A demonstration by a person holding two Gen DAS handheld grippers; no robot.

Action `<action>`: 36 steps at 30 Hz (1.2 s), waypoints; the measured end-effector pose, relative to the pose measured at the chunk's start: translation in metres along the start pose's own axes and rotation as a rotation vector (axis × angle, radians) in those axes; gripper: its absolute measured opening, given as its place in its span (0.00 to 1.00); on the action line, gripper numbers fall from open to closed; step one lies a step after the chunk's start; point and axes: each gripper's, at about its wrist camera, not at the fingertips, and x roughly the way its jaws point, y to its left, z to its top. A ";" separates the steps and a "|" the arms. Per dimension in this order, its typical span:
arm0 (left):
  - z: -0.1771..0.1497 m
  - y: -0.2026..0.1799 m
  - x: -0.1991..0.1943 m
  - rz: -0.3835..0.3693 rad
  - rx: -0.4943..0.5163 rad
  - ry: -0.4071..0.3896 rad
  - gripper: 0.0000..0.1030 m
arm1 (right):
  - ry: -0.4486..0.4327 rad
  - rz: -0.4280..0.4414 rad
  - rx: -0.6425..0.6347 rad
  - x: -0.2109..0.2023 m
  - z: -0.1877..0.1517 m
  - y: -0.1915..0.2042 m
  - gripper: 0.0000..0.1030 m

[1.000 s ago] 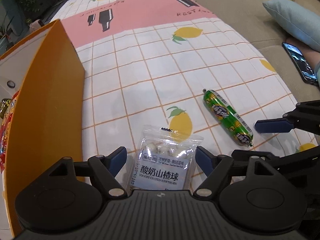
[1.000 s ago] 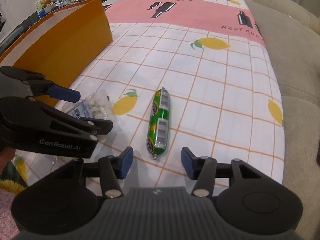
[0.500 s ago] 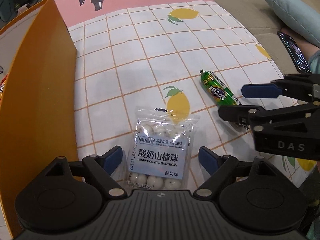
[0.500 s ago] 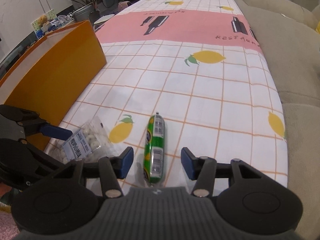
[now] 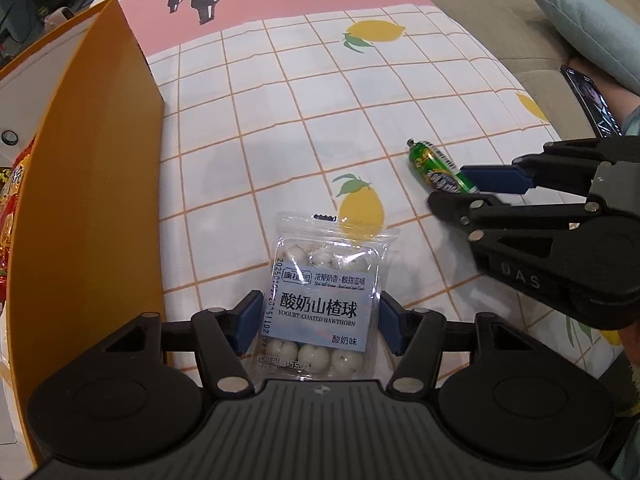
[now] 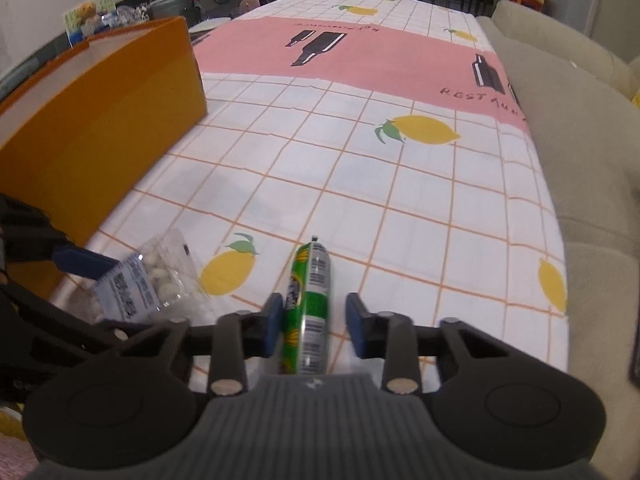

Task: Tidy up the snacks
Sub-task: 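Carry the sausage stick and hawthorn packet over the orange box and open both tools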

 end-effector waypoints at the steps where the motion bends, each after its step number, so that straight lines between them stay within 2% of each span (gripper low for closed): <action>1: 0.000 0.000 0.000 0.002 -0.009 -0.007 0.63 | 0.000 -0.009 -0.005 0.000 0.000 0.000 0.20; 6: 0.002 0.010 -0.004 -0.072 -0.121 -0.037 0.61 | 0.002 -0.010 0.009 -0.001 0.000 -0.002 0.19; 11: 0.006 0.010 -0.016 -0.098 -0.151 -0.077 0.61 | 0.007 -0.003 0.066 -0.005 0.000 -0.009 0.19; 18: 0.014 0.006 -0.045 -0.132 -0.194 -0.125 0.61 | -0.037 0.003 0.104 -0.022 0.005 -0.011 0.19; 26: 0.020 0.021 -0.091 -0.148 -0.217 -0.193 0.61 | -0.116 0.022 0.088 -0.052 0.014 0.003 0.19; 36: 0.021 0.062 -0.145 -0.114 -0.221 -0.263 0.62 | -0.203 0.102 0.062 -0.091 0.037 0.042 0.19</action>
